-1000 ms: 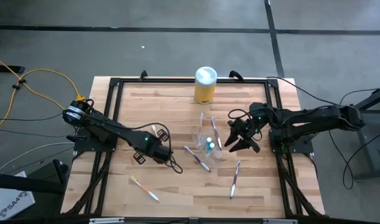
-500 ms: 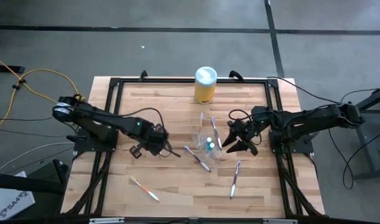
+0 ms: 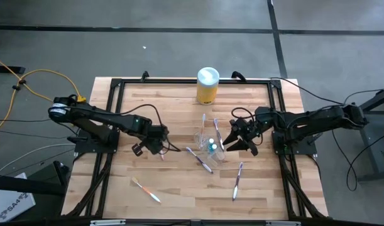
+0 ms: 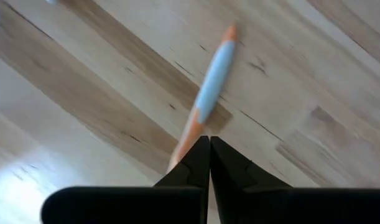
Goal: Pick & Place toothbrushing station
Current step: Put the top orange toothbrush into the top compartment of the transparent organizer
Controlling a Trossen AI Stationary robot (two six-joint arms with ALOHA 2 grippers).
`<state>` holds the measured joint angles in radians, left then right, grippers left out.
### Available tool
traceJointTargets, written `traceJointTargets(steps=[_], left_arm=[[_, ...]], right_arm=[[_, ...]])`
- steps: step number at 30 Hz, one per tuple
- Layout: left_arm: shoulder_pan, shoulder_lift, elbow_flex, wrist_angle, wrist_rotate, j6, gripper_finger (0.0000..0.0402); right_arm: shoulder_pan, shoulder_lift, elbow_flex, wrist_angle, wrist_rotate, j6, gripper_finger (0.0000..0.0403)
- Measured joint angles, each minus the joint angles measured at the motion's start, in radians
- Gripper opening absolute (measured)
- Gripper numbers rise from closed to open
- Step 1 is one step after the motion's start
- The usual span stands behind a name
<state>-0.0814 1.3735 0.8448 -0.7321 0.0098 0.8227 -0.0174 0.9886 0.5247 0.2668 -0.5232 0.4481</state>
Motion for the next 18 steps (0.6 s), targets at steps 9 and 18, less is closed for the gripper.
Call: traceJointTargets(steps=[9, 18], left_arm=[[0.000, 0.000, 0.000, 0.055, 0.054, -0.036, 0.0004], [0.000, 0.000, 0.000, 0.058, 0.066, -0.078, 0.0003]], right_arm=[[0.000, 0.000, 0.000, 0.001, 0.001, 0.001, 0.0160], [0.000, 0.000, 0.000, 0.000, 0.001, 0.000, 0.0160]])
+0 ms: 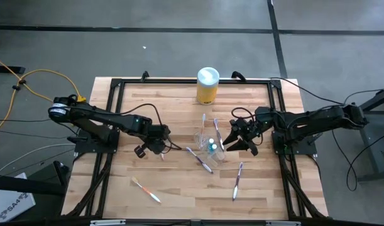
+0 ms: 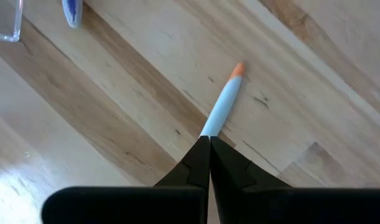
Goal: Pick & Place toothbrushing station
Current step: Put the top orange toothbrush into the top compartment of the transparent organizer
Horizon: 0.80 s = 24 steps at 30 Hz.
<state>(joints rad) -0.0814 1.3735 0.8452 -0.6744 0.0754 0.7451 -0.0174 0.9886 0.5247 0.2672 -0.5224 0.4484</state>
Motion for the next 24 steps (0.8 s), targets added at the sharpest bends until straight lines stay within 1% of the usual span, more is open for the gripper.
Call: traceJointTargets(steps=[5, 8, 13, 19, 24], left_arm=[[0.000, 0.000, 0.000, 0.002, 0.009, 0.062, 0.0003], [0.000, 0.000, 0.000, 0.002, 0.009, 0.070, 0.0003], [0.000, 0.001, 0.000, 0.002, 0.010, 0.045, 0.0004], [0.000, 0.001, 0.000, 0.002, 0.019, 0.027, 0.0024], [0.000, 0.001, 0.000, 0.002, 0.028, 0.002, 0.0036]], right_arm=[[0.000, 0.000, 0.000, 0.000, 0.000, 0.000, 0.0160], [0.000, 0.000, 0.000, 0.000, 0.000, 0.000, 0.0160], [0.000, 0.000, 0.000, 0.000, 0.000, 0.000, 0.0160], [0.000, 0.000, 0.000, 0.001, 0.000, 0.000, 0.0160], [0.000, 0.000, 0.000, 0.064, 0.008, -0.007, 0.0160]])
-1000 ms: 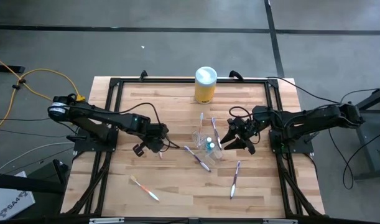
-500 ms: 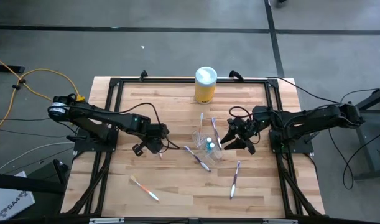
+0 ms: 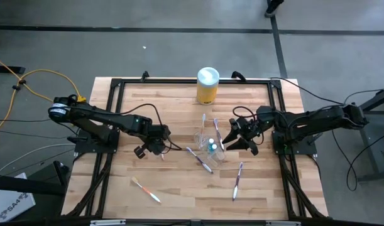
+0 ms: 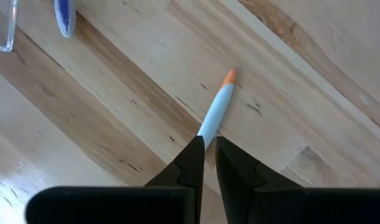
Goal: Pick & Place toothbrushing station
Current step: Put the top orange toothbrush into the top compartment of the transparent organizer
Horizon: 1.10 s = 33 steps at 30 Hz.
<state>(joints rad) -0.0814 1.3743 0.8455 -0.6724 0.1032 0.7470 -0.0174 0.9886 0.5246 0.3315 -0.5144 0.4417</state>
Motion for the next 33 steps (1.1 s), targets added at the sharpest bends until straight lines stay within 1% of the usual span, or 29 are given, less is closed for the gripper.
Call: traceJointTargets(steps=[6, 8, 12, 14, 17, 20, 24, 33], left_arm=[[0.000, 0.000, 0.000, 0.000, 0.000, -0.005, 0.0038], [0.000, 0.000, 0.000, 0.000, 0.000, -0.003, 0.0038], [0.000, 0.000, 0.000, 0.000, 0.000, -0.005, 0.0038], [0.000, 0.000, 0.000, 0.000, 0.001, -0.007, 0.0038], [0.000, 0.000, 0.000, 0.000, 0.001, -0.007, 0.0038], [0.000, 0.000, 0.000, 0.000, 0.001, -0.007, 0.0038], [0.000, 0.000, 0.000, 0.000, 0.001, -0.007, 0.0038], [0.000, 0.000, 0.000, 0.000, 0.001, -0.007, 0.0038]], right_arm=[[-0.002, 0.000, 0.000, 0.017, 0.034, -0.005, 0.0160], [-0.002, 0.000, 0.000, 0.018, 0.103, -0.020, 0.0160], [-0.002, 0.000, 0.000, 0.018, 0.307, -0.044, 0.0160], [-0.002, 0.000, 0.000, 0.018, 0.388, -0.068, 0.0160], [-0.002, 0.000, 0.000, 0.035, 0.463, -0.107, 0.0160], [-0.002, 0.000, 0.000, 0.081, 0.491, -0.134, 0.0160], [-0.002, 0.000, 0.000, 0.140, 0.490, -0.159, 0.0160], [-0.002, 0.000, 0.000, 0.151, 0.486, -0.159, 0.0160]])
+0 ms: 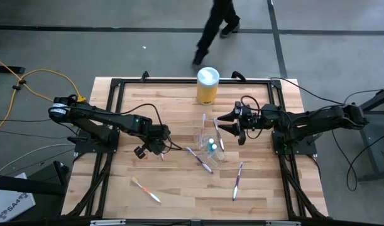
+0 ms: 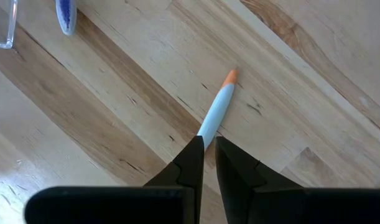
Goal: Pick & Place toothbrushing station
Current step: Put the top orange toothbrush into the top compartment of the transparent organizer
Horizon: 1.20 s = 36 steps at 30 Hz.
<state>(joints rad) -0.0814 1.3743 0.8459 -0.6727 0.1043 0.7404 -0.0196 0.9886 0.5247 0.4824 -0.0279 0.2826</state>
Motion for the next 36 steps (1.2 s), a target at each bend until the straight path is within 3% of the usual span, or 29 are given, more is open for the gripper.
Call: traceJointTargets(steps=[36], left_arm=[[0.000, 0.000, 0.000, -0.010, 0.056, 0.003, 0.0038]], right_arm=[[0.000, 0.000, 0.000, -0.009, -0.027, 0.004, 0.0160]])
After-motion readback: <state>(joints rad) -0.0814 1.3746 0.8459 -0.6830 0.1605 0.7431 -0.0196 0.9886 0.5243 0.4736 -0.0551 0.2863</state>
